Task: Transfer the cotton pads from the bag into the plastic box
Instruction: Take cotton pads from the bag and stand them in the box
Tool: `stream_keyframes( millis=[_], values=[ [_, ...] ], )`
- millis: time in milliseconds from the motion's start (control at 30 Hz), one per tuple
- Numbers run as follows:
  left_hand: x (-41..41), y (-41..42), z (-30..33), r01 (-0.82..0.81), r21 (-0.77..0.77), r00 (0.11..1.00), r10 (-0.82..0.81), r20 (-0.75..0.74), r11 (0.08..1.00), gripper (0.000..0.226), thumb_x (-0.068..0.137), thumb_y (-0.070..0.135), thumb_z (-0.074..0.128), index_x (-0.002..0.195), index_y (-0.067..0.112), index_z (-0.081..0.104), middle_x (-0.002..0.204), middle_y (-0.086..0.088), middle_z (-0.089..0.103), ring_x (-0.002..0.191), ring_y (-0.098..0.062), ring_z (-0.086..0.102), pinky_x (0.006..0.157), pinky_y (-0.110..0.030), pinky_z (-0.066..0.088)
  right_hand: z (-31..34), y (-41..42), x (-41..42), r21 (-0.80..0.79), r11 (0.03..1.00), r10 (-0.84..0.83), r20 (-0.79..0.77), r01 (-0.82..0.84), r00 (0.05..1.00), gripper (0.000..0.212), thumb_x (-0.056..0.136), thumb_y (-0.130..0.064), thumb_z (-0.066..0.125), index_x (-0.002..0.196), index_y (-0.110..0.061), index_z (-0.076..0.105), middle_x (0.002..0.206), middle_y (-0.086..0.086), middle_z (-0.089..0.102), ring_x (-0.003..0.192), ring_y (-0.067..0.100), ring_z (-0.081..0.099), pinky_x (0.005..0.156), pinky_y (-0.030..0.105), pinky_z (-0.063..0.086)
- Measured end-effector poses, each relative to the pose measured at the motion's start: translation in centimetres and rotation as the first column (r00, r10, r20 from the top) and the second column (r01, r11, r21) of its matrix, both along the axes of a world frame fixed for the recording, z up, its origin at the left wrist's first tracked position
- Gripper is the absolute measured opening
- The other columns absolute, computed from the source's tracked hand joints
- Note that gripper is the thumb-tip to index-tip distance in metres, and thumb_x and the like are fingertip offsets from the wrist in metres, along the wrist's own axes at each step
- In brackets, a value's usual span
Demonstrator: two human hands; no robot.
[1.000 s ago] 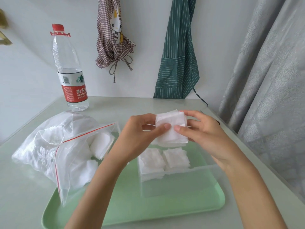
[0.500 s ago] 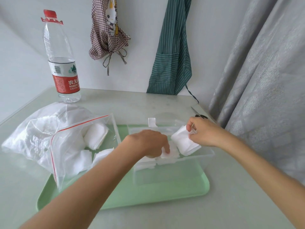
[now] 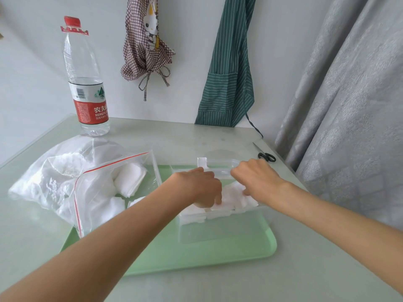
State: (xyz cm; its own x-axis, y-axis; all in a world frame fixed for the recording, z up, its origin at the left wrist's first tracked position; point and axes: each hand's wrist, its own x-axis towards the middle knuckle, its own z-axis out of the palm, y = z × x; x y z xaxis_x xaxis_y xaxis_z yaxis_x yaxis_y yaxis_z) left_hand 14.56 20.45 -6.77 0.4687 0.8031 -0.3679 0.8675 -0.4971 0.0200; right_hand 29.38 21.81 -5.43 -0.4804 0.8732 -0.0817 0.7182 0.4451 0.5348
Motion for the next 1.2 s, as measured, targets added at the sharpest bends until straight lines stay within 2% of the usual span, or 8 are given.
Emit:
stream_keyframes(
  millis=[67,133,267,500,667,1000,1100,1200],
  values=[
    [0.0,0.1,0.1,-0.002,-0.012,0.999,0.002,0.036,1.000,0.059,0.086,0.004,0.035,0.131,0.039,0.050,0.140,0.006,0.041,0.129,-0.024,0.035,0.104,-0.041,0.036,0.7,0.2,0.6,-0.074,0.994,0.074,-0.076,-0.080,0.994,0.021,0.082,0.000,0.055,0.083,-0.020,0.049,0.089,0.002,0.051,0.083,0.026,0.049,0.060,0.029,0.028],
    [0.0,0.1,0.2,0.003,-0.028,0.998,-0.001,0.068,1.000,0.063,0.084,0.002,0.034,0.131,0.040,0.050,0.141,0.006,0.043,0.129,-0.023,0.040,0.102,-0.041,0.040,1.3,0.2,1.1,-0.174,0.978,0.099,-0.112,-0.118,0.989,0.029,0.084,-0.005,0.055,0.102,-0.026,0.061,0.103,-0.001,0.058,0.093,0.023,0.054,0.067,0.027,0.031],
    [0.3,-0.1,0.3,-0.008,-0.076,0.998,0.013,0.069,0.997,0.066,0.086,-0.001,0.031,0.132,0.043,0.048,0.139,0.006,0.049,0.124,-0.022,0.047,0.101,-0.038,0.042,0.6,0.1,1.2,-0.227,0.968,0.119,0.032,-0.109,0.992,0.041,0.091,-0.007,0.054,0.129,-0.022,0.054,0.126,0.004,0.054,0.116,0.027,0.050,0.086,0.032,0.038],
    [0.4,-0.2,0.8,-0.021,-0.076,0.999,0.024,0.040,0.997,0.065,0.089,0.000,0.028,0.132,0.045,0.047,0.141,0.003,0.046,0.125,-0.022,0.046,0.101,-0.033,0.041,-0.7,1.5,1.3,-0.396,0.918,-0.051,-0.101,0.007,0.994,0.044,0.083,-0.011,0.065,0.125,-0.018,0.054,0.116,0.002,0.060,0.106,0.023,0.055,0.073,0.025,0.037],
    [0.9,0.1,0.7,-0.029,-0.097,0.999,0.032,0.028,0.995,0.065,0.087,0.000,0.028,0.130,0.044,0.050,0.143,0.006,0.044,0.126,-0.021,0.046,0.103,-0.036,0.040,0.5,1.6,1.9,-0.370,0.928,-0.050,-0.214,-0.033,0.975,0.029,0.081,-0.018,0.070,0.109,-0.024,0.064,0.106,-0.002,0.063,0.092,0.018,0.057,0.068,0.023,0.035],
    [1.3,-0.3,1.5,-0.068,-0.159,0.995,0.078,0.058,0.985,0.065,0.088,-0.005,0.026,0.131,0.036,0.053,0.146,0.001,0.040,0.129,-0.021,0.042,0.100,-0.029,0.035,-0.5,1.6,1.1,-0.405,0.914,-0.103,-0.184,0.020,0.977,0.029,0.074,-0.019,0.075,0.103,-0.022,0.070,0.096,0.002,0.066,0.080,0.020,0.056,0.069,0.027,0.045],
    [0.5,-1.4,2.4,-0.097,-0.117,0.978,0.117,0.174,0.988,0.059,0.091,-0.002,0.032,0.131,0.037,0.052,0.144,0.001,0.043,0.126,-0.020,0.045,0.097,-0.027,0.037,0.3,1.4,1.3,-0.409,0.912,-0.141,-0.207,0.046,0.968,0.029,0.076,-0.015,0.072,0.103,-0.023,0.071,0.093,-0.002,0.065,0.090,0.021,0.061,0.074,0.028,0.049],
    [-3.4,-5.1,4.5,-0.153,-0.029,0.898,0.152,0.413,0.988,0.041,0.096,0.016,0.046,0.125,0.044,0.055,0.133,0.009,0.055,0.119,-0.007,0.052,0.103,-0.031,0.039,2.1,-0.1,1.7,-0.234,0.970,-0.163,-0.403,0.071,0.901,0.028,0.078,-0.008,0.061,0.094,-0.028,0.072,0.088,-0.007,0.067,0.089,0.018,0.062,0.076,0.028,0.049]
  ],
)
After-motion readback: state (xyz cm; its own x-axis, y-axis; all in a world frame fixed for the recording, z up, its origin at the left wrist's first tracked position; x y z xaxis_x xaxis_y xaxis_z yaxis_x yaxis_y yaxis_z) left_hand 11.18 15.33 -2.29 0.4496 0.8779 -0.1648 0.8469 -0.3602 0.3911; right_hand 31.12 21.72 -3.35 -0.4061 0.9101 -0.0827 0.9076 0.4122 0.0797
